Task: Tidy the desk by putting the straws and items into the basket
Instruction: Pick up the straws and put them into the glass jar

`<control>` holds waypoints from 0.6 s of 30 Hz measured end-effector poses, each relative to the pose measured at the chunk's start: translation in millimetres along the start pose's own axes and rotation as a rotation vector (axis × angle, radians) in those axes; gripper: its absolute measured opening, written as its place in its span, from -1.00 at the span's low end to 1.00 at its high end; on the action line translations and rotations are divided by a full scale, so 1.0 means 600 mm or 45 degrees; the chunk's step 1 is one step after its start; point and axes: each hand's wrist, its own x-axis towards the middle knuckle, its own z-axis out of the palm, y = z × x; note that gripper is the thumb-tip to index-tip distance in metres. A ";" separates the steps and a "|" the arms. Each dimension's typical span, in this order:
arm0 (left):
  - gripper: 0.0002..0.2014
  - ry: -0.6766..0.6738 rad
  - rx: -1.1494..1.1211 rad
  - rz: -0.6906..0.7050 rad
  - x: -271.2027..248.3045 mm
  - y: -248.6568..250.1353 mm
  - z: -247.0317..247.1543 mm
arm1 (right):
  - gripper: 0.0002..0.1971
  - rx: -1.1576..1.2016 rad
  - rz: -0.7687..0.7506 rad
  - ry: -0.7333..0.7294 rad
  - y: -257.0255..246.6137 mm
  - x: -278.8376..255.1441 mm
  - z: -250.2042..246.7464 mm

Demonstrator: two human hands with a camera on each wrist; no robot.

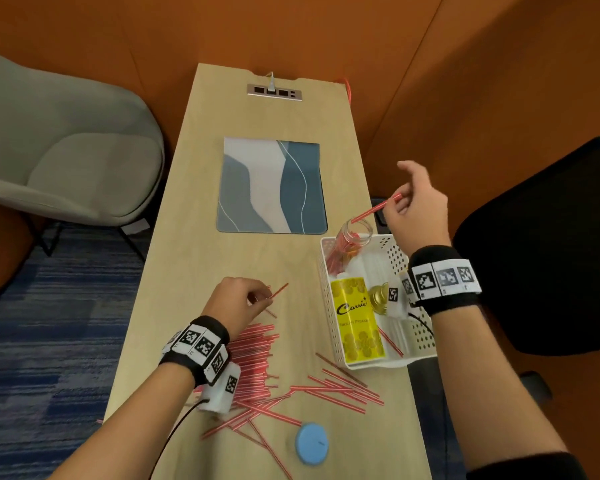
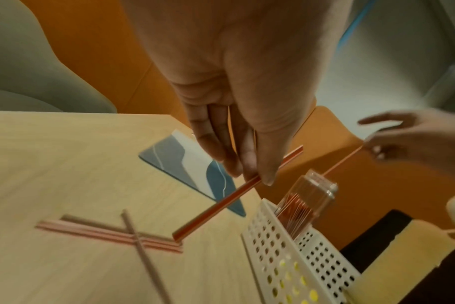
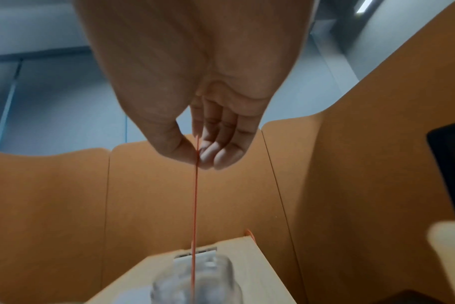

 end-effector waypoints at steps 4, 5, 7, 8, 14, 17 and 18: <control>-0.98 0.099 -0.162 0.015 0.024 0.042 -0.016 | -0.39 -0.133 0.026 -0.219 0.040 -0.008 0.042; -0.98 0.119 -0.191 0.029 0.028 0.053 -0.019 | -0.38 -0.183 0.013 -0.260 0.049 -0.015 0.049; -0.98 0.174 -0.257 0.069 0.039 0.075 -0.027 | -0.41 -0.267 -0.001 -0.260 0.061 -0.030 0.054; -0.97 0.208 -0.287 0.091 0.047 0.088 -0.032 | -0.45 -0.255 0.008 -0.215 0.065 -0.038 0.054; -0.93 0.331 -0.413 0.300 0.134 0.192 -0.069 | -0.88 0.011 0.088 -0.391 0.055 -0.163 0.081; -0.93 0.326 -0.430 0.392 0.188 0.244 -0.074 | -0.86 0.045 0.080 -0.865 0.063 -0.262 0.132; -0.92 0.303 -0.417 0.407 0.205 0.259 -0.071 | -0.84 -0.004 0.079 -1.019 0.067 -0.291 0.147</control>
